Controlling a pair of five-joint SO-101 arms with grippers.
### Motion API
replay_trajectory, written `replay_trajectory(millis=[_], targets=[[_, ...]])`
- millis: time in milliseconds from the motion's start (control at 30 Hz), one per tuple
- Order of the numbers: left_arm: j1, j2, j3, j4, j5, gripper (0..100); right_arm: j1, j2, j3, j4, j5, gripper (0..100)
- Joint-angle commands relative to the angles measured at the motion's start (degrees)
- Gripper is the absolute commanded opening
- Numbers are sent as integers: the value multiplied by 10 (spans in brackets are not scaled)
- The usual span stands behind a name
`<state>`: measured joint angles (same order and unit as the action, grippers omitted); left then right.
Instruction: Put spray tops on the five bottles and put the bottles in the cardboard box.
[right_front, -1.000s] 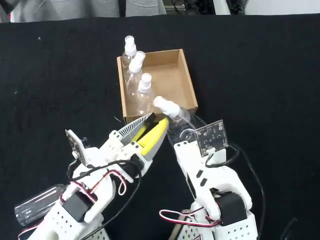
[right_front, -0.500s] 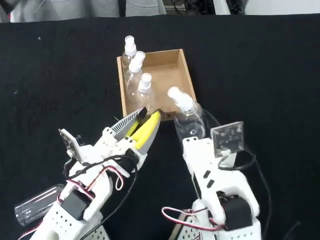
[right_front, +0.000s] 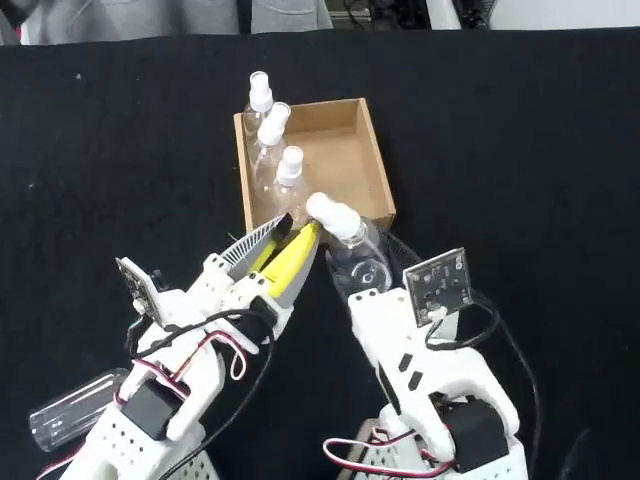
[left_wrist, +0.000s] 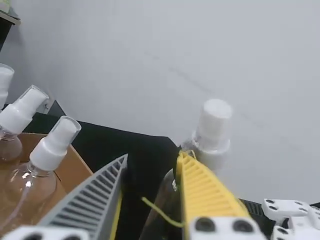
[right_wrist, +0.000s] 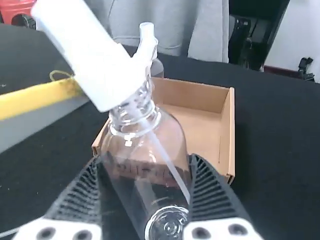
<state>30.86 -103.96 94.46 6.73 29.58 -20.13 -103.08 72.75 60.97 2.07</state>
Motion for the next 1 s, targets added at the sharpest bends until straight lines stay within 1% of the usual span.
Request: replay_trajectory(millis=[0, 100, 200, 300, 467, 667, 767, 867, 967], targets=[[10, -4, -17, 3, -7, 137, -35, -58, -24, 11, -1, 11], [31, -4, -12, 11, -14, 137, -50, -58, -7, 8, -1, 11], [56, -4, -12, 33, -54, 137, -50, -58, 6, 9, -1, 11], [77, -4, -12, 48, -61, 137, -48, -58, 16, 8, -1, 11], [82, -4, -13, 53, -61, 137, -32, -58, 18, 7, -1, 11], [82, -4, -14, 53, -61, 137, -30, -58, 19, 7, -1, 11], [76, -4, -15, 50, -61, 137, -6, -58, 19, 6, -1, 11], [51, -5, -29, 52, -58, 137, 23, -58, 22, -13, -5, 11], [29, -5, -35, 52, -57, 137, 30, -57, 35, -25, -5, 11]])
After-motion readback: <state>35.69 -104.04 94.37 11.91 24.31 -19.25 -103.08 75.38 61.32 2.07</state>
